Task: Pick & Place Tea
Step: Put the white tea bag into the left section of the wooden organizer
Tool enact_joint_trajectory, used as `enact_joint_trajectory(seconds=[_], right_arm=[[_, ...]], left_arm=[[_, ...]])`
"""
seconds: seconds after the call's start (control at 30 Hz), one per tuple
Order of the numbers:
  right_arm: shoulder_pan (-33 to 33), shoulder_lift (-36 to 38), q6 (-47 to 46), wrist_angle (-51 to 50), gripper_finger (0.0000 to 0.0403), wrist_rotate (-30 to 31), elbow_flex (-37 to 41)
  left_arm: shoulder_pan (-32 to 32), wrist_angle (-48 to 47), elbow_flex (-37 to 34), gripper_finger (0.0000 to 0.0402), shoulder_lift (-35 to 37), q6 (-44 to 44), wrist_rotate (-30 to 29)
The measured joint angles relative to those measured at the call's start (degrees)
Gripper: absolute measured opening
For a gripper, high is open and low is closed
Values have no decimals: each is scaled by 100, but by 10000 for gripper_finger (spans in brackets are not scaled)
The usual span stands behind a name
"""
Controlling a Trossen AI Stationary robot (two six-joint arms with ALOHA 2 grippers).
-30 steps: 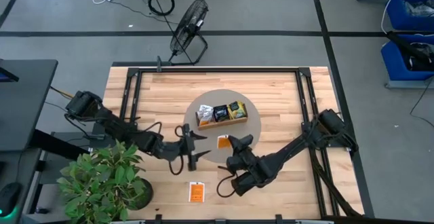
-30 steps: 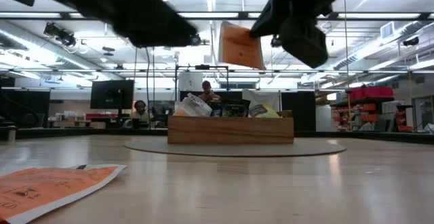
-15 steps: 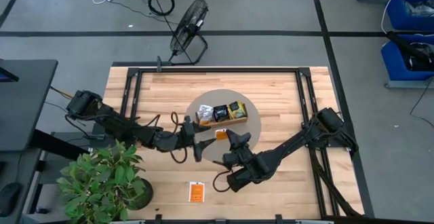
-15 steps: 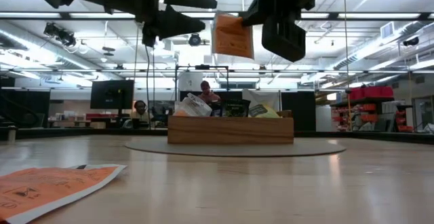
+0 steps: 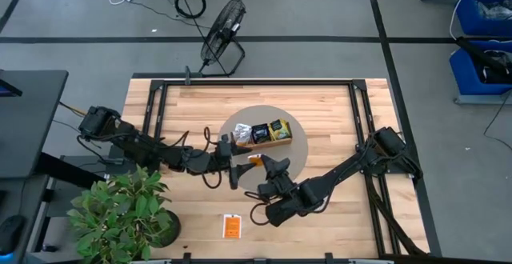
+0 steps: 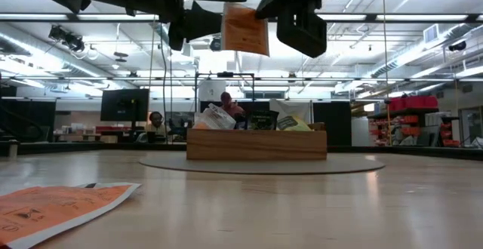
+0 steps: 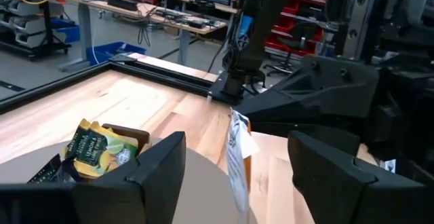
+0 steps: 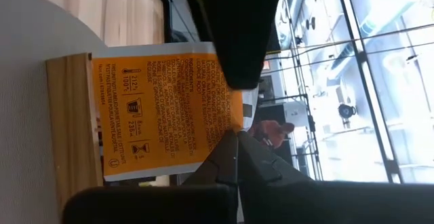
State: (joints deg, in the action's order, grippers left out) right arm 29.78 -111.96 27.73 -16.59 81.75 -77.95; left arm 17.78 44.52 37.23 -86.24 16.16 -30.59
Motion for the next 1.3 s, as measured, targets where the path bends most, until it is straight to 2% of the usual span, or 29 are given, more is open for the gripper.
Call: enact_joint_trajectory(seconds=[0.1, 0.2, 0.47, 0.6, 0.77, 0.87, 1.0, 1.17, 1.3], right_arm=[[0, 0, 251, 241, 0, -32, -2], [-11, 1, 317, 318, 0, -32, -4], [-64, 2, 279, 318, 0, -36, -4], [-85, 5, 163, 309, 0, -240, -4], [-92, 16, -133, 282, 17, -581, -4], [-87, 34, -177, 315, 55, -701, -4], [-81, 217, -357, 303, 118, -412, -4], [-90, 509, -665, 179, 182, -288, -7], [-85, 717, -1049, 62, 208, -273, -9]], left_arm=[[-2, -36, 0, 253, 0, -95, -2], [-43, -182, 0, 222, 0, -210, -24], [-96, -237, 0, 80, 0, -520, -33], [-85, -262, 0, 15, 0, -728, -2], [-89, -342, -7, 5, 0, -835, -88], [-99, -501, -7, 4, 0, -974, -434], [-107, -608, -174, 3, 0, -997, -677], [-127, -102, -566, 2, 0, -1234, -939], [-164, 829, -1064, 2, 0, -1439, -1113]])
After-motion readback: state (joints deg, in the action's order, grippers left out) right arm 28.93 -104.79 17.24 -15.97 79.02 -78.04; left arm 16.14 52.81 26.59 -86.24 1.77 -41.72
